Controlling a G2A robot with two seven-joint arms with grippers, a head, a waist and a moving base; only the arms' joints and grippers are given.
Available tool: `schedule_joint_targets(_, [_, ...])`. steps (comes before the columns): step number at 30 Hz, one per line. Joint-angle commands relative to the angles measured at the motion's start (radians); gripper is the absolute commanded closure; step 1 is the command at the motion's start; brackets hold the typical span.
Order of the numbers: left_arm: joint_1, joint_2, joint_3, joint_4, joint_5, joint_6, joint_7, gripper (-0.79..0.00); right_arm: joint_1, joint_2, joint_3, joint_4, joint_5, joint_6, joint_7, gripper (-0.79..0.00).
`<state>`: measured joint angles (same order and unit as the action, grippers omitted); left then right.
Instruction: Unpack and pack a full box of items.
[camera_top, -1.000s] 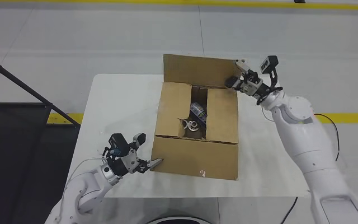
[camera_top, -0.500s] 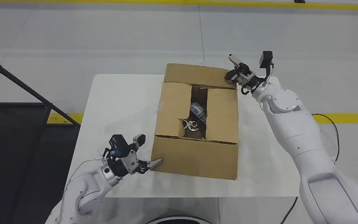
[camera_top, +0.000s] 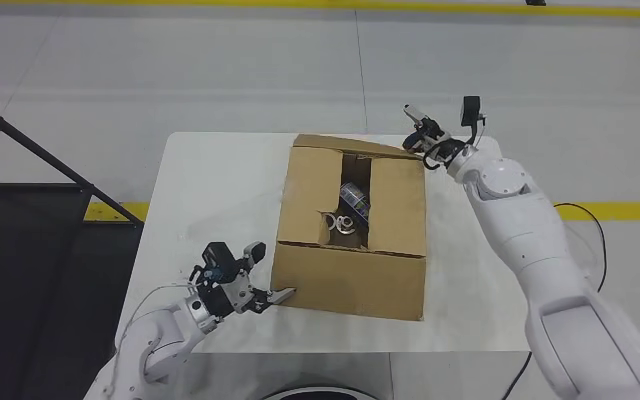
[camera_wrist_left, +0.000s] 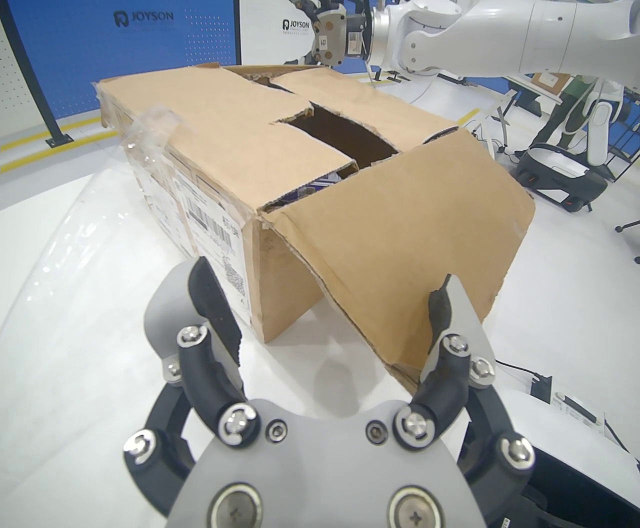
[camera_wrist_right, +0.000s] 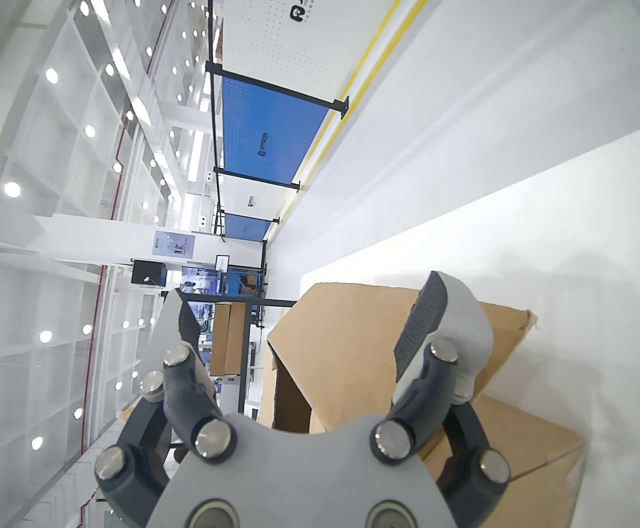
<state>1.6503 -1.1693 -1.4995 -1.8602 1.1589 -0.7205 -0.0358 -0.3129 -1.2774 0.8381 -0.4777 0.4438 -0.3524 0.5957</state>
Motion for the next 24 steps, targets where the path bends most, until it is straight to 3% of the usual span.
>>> schedule_joint_targets(1, [0.001, 0.001, -0.002, -0.001, -0.002, 0.014, 0.014, -0.785, -0.002, -0.002, 0.012, 0.009, 0.012, -0.021, 0.001, -0.785])
schedule_joint_targets(7, [0.018, -0.004, -0.027, 0.005, -0.094, 0.098, 0.109, -0.785, -0.025, 0.005, 0.070, -0.014, 0.082, -0.122, 0.032, -0.785])
schedule_joint_targets(13, [0.004, -0.011, -0.027, 0.063, -0.333, 0.122, 0.148, -0.785, -0.085, 0.024, 0.122, -0.131, 0.155, -0.126, 0.208, -0.785])
schedule_joint_targets(18, [-0.052, -0.009, -0.001, 0.134, -0.558, 0.027, 0.034, -0.785, -0.130, 0.044, 0.143, -0.256, 0.166, -0.010, 0.386, -0.785])
schedule_joint_targets(24, [-0.109, -0.004, 0.033, 0.185, -0.664, -0.046, -0.091, -0.785, -0.189, 0.059, 0.158, -0.382, 0.126, 0.061, 0.408, -0.785])
